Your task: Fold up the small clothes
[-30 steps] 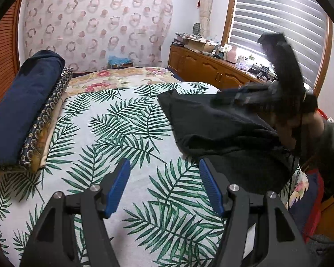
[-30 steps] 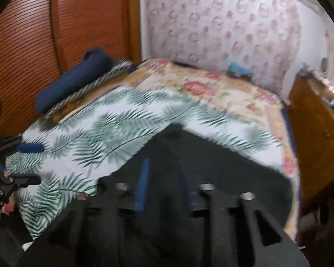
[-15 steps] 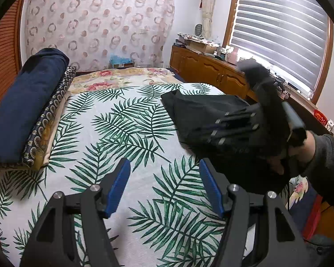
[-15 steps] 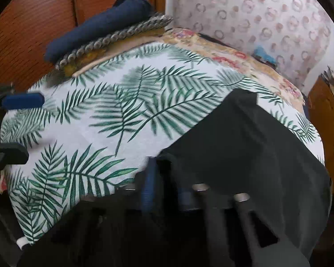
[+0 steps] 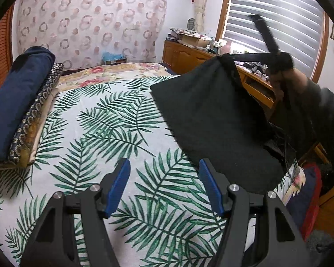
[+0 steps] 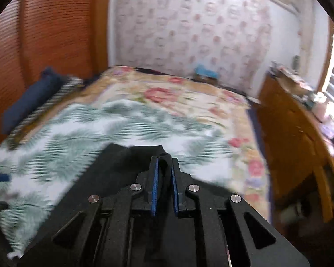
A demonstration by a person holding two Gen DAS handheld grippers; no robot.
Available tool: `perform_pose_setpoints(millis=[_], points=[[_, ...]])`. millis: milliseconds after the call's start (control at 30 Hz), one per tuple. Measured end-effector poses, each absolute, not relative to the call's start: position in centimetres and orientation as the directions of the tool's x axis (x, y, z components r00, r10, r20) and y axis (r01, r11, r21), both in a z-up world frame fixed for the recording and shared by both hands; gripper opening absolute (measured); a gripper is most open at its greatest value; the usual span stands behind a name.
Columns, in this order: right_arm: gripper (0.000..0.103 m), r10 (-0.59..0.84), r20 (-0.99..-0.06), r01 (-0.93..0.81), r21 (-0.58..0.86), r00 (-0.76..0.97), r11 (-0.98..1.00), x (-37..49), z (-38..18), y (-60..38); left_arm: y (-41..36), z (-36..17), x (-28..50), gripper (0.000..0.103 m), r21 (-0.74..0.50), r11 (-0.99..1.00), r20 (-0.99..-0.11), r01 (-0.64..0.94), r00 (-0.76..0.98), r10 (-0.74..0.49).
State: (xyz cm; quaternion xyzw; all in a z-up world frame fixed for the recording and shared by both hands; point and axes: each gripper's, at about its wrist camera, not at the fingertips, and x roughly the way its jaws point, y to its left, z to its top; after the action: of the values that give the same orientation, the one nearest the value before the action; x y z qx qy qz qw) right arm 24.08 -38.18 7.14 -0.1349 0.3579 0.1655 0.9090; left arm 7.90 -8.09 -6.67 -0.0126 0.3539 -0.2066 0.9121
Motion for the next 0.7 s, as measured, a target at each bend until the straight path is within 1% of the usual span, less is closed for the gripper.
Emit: perform_pose_setpoints(millis=[100,133,167,233,267,300,400,500,600,700], points=[[0.008,0.081,-0.721,-0.307,-0.188,0.688,0.933,26.3,5.0,-40.8,-8.6,-7.0,7.9,0.063,-0.166,0.911,-0.649,0.377,0.654,-0.388],[0.01,0.039,-0.728,-0.27,-0.203,0.684,0.941,26.9,4.1,-41.7,-8.7,-7.1,7.9,0.063,-0.165,0.91,-0.651,0.381,0.651,-0.391],[0.014,0.014,-0.735,-0.242,-0.204,0.677,0.949,27.3,3.4,-42.4,-8.8,-7.1,7.9,0.063,-0.165,0.909,-0.653,0.383,0.648,-0.392],[0.032,-0.018,-0.752,-0.194,-0.194,0.658,0.962,27.6,2.4,-43.6,-9.1,-7.3,7.8,0.063,-0.162,0.907,-0.657,0.39,0.643,-0.394],[0.036,-0.01,-0.762,-0.187,-0.171,0.648,0.967,27.4,2.1,-44.1,-9.2,-7.3,7.8,0.063,-0.162,0.906,-0.659,0.392,0.641,-0.395],[0.038,0.004,-0.768,-0.19,-0.153,0.641,0.97,26.9,1.9,-44.5,-9.4,-7.3,7.8,0.063,-0.162,0.904,-0.66,0.396,0.638,-0.397],[0.038,-0.004,-0.774,-0.199,-0.167,0.633,0.966,25.1,1.8,-44.5,-9.7,-7.3,7.7,0.063,-0.163,0.901,-0.658,0.402,0.636,-0.403],[0.038,0.065,-0.782,-0.239,-0.11,0.619,0.965,21.8,2.4,-44.7,-10.2,-7.2,7.6,0.063,-0.163,0.896,-0.656,0.414,0.633,-0.412],[0.038,0.099,-0.78,-0.266,-0.089,0.618,0.96,18.4,2.6,-44.6,-10.8,-7.2,7.4,0.063,-0.159,0.89,-0.656,0.427,0.628,-0.419],[0.041,0.135,-0.784,-0.278,-0.05,0.606,0.959,14.6,2.3,-44.6,-11.3,-7.2,7.4,0.063,-0.164,0.885,-0.656,0.436,0.622,-0.428]])
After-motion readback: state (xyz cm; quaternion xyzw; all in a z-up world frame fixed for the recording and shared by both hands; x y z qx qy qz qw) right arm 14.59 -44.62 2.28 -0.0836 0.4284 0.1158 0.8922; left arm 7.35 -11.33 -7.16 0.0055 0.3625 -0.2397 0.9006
